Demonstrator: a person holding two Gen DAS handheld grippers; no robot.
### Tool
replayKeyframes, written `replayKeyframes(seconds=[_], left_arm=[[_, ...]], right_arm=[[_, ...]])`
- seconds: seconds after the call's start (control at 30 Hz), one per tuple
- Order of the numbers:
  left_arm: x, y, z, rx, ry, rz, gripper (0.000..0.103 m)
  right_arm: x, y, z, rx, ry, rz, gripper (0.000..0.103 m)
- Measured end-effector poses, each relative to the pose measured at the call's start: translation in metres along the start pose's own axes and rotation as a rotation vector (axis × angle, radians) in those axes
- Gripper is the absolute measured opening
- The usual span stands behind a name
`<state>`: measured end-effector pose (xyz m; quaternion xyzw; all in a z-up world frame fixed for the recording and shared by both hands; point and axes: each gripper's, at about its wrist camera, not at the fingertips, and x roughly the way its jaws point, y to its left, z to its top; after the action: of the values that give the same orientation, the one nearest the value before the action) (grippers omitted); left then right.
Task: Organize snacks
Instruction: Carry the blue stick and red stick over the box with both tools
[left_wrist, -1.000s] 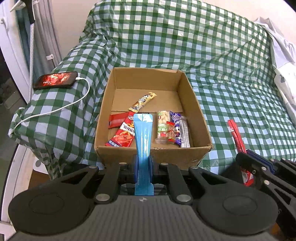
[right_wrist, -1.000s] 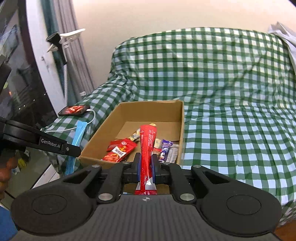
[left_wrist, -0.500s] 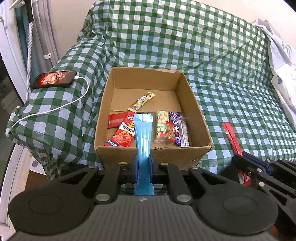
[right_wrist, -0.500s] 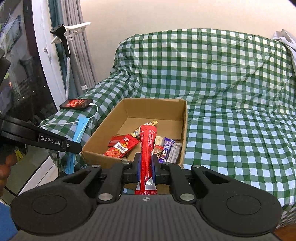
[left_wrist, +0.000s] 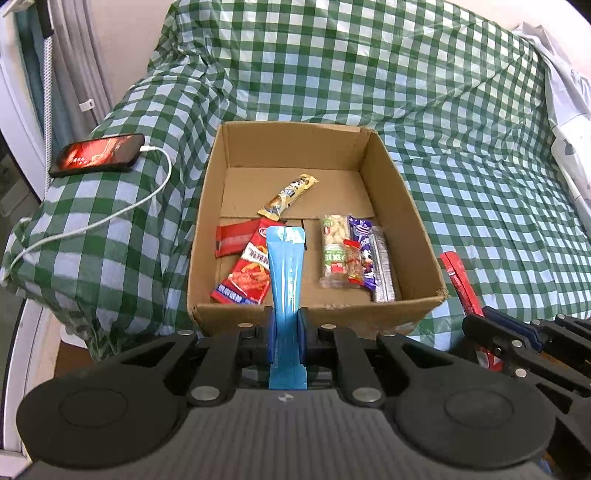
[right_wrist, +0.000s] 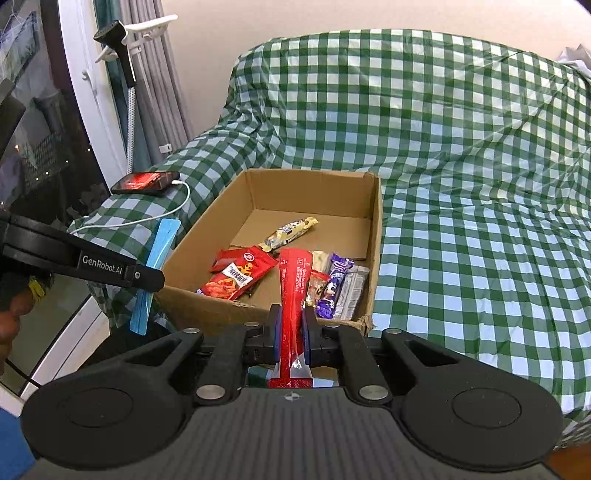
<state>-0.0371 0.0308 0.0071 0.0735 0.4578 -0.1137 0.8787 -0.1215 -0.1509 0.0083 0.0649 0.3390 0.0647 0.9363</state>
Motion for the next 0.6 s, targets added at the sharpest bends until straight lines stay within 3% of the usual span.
replayKeyframes(seconds=[0.37, 0.6], left_arm=[[0.043, 0.011, 0.057, 0.091, -0.04, 0.035, 0.013], [0.084, 0.016, 0.092, 0.113, -0.022, 0.028, 0.013]], right_arm=[[0.059, -0.004, 0.041, -0.007, 0.015, -0.002, 0.011], [0.108, -0.021, 0.065, 0.005, 0.041, -0.016, 0.011]])
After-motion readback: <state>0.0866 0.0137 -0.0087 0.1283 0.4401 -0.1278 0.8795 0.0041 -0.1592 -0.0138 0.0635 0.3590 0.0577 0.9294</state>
